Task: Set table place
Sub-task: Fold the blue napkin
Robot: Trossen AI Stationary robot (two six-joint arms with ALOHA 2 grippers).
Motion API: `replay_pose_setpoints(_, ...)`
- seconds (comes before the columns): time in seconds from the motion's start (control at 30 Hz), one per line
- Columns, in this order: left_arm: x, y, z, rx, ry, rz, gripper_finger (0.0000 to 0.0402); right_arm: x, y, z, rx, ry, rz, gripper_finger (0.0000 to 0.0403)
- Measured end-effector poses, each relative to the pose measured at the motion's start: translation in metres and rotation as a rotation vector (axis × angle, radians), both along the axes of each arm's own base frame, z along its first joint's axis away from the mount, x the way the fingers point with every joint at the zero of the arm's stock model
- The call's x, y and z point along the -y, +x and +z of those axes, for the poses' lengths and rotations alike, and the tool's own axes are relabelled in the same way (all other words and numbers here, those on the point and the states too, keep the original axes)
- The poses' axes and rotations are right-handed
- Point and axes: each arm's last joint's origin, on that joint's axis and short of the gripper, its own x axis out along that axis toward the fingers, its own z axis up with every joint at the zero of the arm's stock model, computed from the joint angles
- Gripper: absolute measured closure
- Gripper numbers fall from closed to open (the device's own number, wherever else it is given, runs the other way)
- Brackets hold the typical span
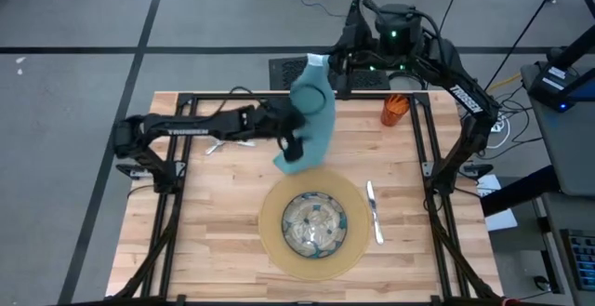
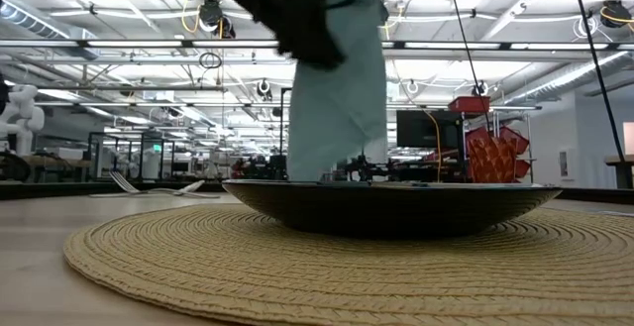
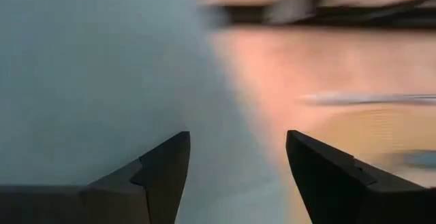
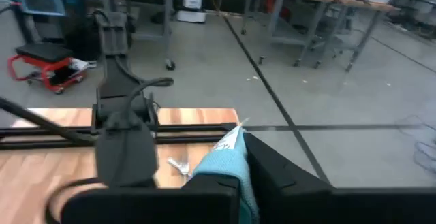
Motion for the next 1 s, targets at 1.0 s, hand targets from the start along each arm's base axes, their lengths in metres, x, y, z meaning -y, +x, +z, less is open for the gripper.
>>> replay_pose_setpoints(1.0, 0.036, -0.016, 0.078, 0.460, 0.116, -0.257, 0.0173, -0.001, 0.027, -0.033, -0.223, -0.046, -0.248, 0.0403)
